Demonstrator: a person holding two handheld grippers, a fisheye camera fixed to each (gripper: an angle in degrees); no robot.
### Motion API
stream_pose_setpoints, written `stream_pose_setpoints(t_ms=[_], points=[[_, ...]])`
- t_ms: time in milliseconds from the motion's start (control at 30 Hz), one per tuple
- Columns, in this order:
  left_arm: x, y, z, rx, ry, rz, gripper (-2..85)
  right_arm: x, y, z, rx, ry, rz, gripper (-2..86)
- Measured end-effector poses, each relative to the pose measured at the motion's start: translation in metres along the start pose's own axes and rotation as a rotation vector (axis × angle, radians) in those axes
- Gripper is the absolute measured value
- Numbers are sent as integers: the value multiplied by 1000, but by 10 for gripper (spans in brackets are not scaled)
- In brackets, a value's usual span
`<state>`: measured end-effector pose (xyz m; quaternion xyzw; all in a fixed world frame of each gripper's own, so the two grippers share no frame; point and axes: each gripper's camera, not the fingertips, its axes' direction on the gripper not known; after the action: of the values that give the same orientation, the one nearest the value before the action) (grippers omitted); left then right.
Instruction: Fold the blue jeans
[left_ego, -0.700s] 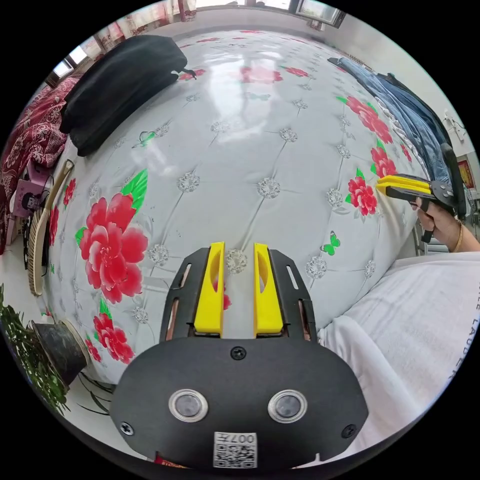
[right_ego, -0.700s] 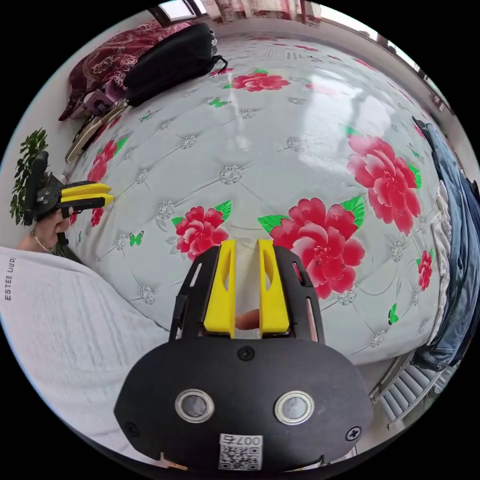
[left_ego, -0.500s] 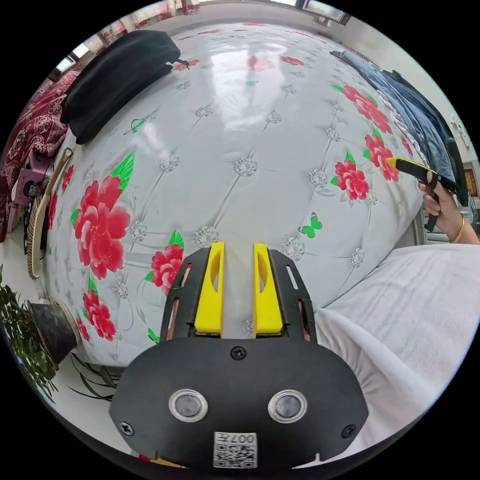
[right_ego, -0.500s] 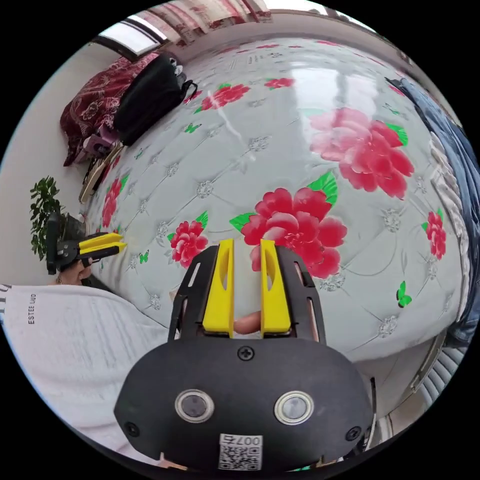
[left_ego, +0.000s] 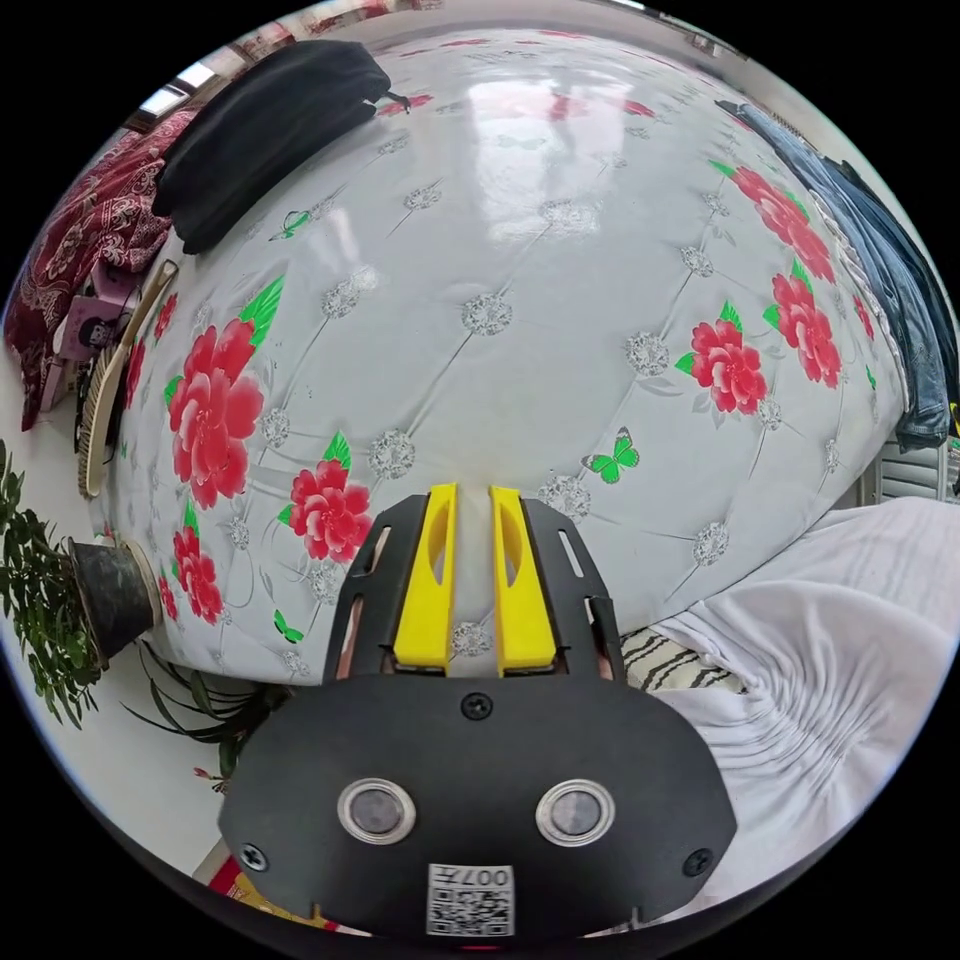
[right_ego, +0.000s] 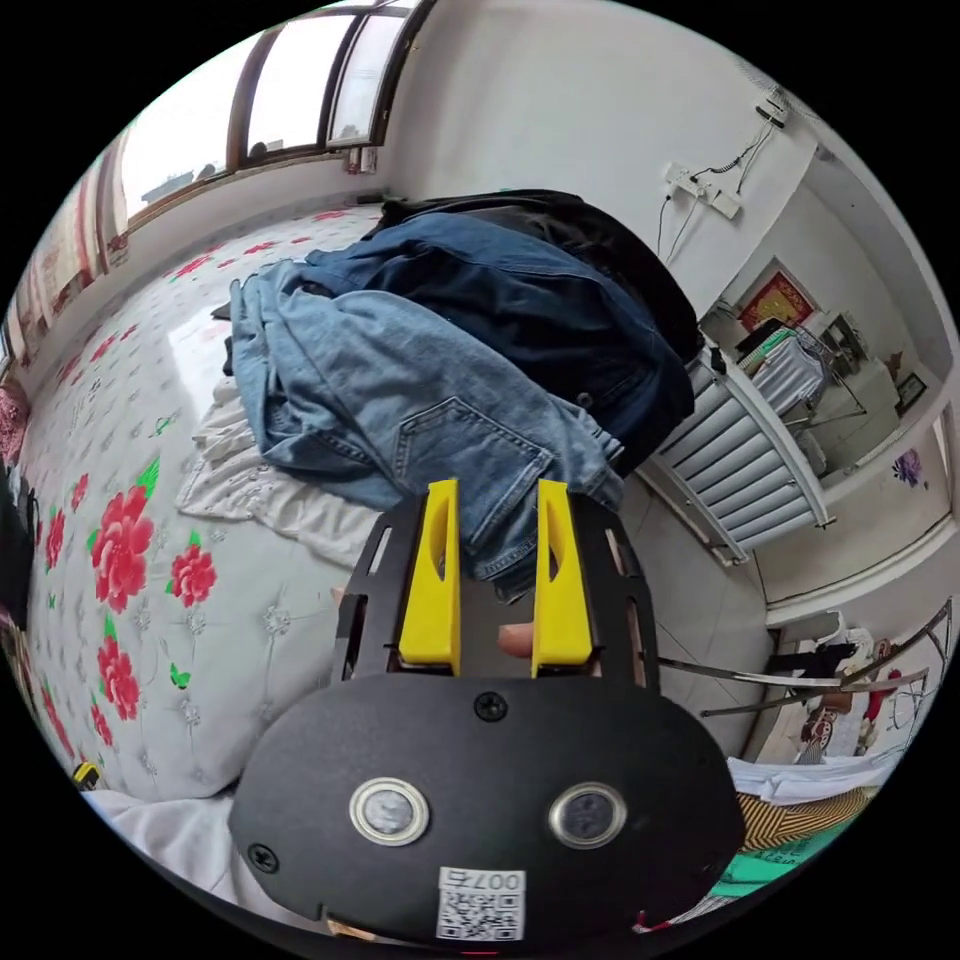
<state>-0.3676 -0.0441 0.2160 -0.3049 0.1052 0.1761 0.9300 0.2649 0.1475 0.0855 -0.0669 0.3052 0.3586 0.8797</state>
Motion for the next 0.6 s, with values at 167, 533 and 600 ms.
stream_pose_setpoints(t_ms=[167, 533, 600], points=[[0, 7, 4, -11, -12, -86, 38, 26, -26, 43, -116, 54, -50, 92], [-8, 32, 11, -28, -69, -186, 25, 0, -14, 34, -117, 72, -307, 15], [-15, 46, 11, 2, -69, -178, 22, -14, 5, 2, -30, -20, -405, 10]])
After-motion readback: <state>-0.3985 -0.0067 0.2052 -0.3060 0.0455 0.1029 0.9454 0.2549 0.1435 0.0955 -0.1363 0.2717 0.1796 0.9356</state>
